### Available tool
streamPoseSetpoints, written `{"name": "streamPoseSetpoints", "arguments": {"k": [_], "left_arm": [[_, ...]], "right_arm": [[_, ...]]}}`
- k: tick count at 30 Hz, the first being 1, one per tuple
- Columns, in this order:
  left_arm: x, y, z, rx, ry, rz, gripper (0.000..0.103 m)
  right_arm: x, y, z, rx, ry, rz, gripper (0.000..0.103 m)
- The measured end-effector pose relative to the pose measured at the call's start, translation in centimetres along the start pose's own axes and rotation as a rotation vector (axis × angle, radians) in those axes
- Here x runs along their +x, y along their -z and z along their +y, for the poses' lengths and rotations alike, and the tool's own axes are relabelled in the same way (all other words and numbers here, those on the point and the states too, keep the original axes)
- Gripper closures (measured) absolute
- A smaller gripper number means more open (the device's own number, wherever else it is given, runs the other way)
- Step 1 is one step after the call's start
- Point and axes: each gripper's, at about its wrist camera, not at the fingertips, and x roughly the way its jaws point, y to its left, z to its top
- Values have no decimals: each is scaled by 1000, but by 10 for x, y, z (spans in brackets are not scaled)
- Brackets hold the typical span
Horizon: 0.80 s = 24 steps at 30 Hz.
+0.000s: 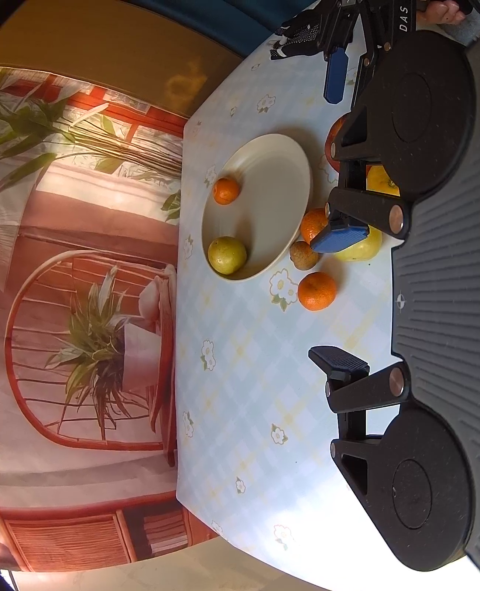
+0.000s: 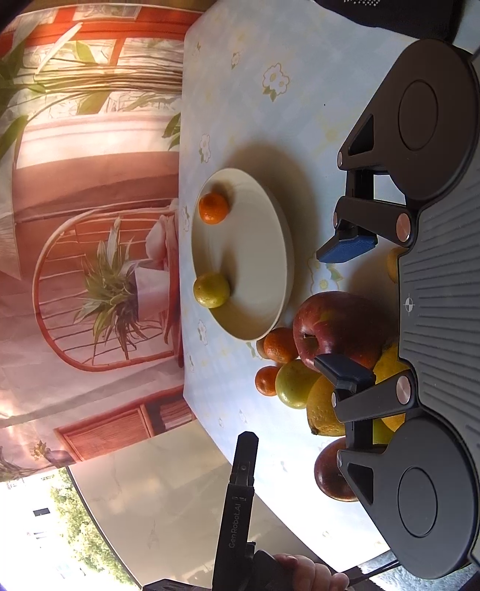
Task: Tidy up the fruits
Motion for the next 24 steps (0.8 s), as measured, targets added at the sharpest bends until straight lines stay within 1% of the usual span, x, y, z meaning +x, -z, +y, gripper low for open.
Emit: {"name": "streamPoseSetpoints", "arguments": {"k": [9,15,18,20,24], "left_arm": [[0,0,-5,13,12,1,44],[0,0,-5,14,12,4,44],[0,0,-5,9,14,6,44],[0,0,-4,4,17,8,44],[1,-1,-4,-1,18,9,44]], "right_arm": [[-4,-1,8,-35,33,20,52],[-4,-4,8,-13,23,23,52],[-2,-6,10,-5,13,27,50],[1,-7,12,-9,3,37,47],[12,-7,20,-43,1,75,46]]}}
